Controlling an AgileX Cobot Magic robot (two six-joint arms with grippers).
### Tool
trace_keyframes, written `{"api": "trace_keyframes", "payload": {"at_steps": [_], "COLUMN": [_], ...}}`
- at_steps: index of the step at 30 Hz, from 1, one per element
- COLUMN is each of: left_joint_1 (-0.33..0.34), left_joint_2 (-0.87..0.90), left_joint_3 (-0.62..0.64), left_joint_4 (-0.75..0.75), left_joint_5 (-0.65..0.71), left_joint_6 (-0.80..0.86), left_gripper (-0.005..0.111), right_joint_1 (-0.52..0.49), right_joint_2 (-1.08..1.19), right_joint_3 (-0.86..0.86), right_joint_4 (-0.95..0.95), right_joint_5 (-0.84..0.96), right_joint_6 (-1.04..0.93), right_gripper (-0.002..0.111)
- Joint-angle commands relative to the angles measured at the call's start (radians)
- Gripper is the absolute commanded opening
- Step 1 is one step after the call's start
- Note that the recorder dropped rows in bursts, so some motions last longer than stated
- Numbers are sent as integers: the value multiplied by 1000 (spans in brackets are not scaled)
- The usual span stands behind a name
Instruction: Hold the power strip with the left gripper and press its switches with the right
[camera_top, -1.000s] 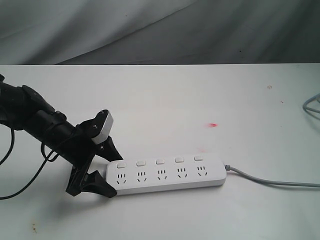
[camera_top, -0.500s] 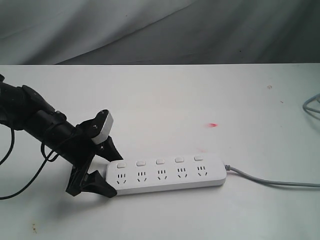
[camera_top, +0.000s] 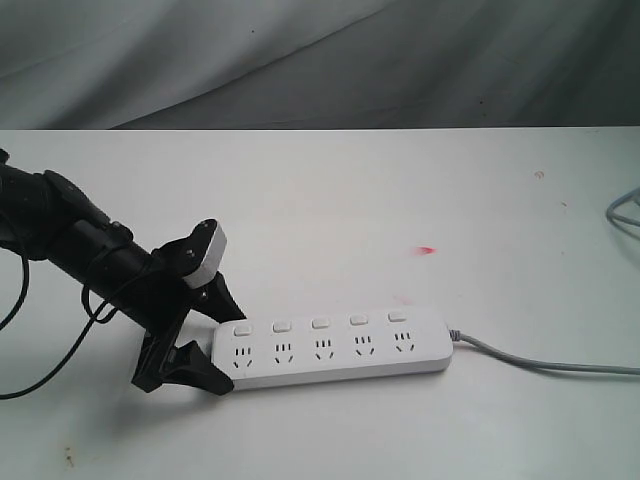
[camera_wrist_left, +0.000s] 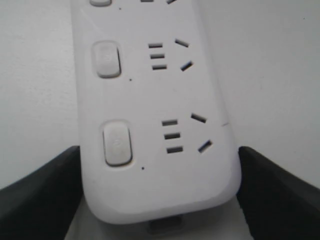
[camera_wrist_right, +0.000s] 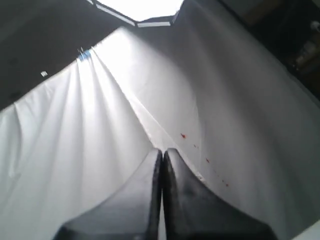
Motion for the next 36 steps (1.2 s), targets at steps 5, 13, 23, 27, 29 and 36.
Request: {"api": "trace_keyframes", "payload": {"at_steps": [5,13,23,27,29,36], "left_joint_1": [-6,-6,-6,-6,-6,-6], "left_joint_2": [0,0,0,0,0,0], "left_joint_3": [-3,-3,-3,-3,-3,-3], "left_joint_4": [0,0,0,0,0,0], "left_joint_5": [-19,-19,-19,-19,-19,-19], "left_joint_6": [2,2,2,2,2,2], "left_gripper": [0,0,0,0,0,0], "right_joint_1": [-5,-5,-5,-1,17,196], "right_joint_2": [507,932,1306,1423,1496,1707], "right_joint_3": [-465,-1038,-1369,-1368,-1368,-1368], "right_joint_4": [-92,-137,395,446,455,479], "right_joint_5": [240,746,1214,1335,1380,1405], "right_joint_6": [-58,-341,-1254,-1406,-1481,-1584], "right_gripper": [0,0,0,0,0,26]}}
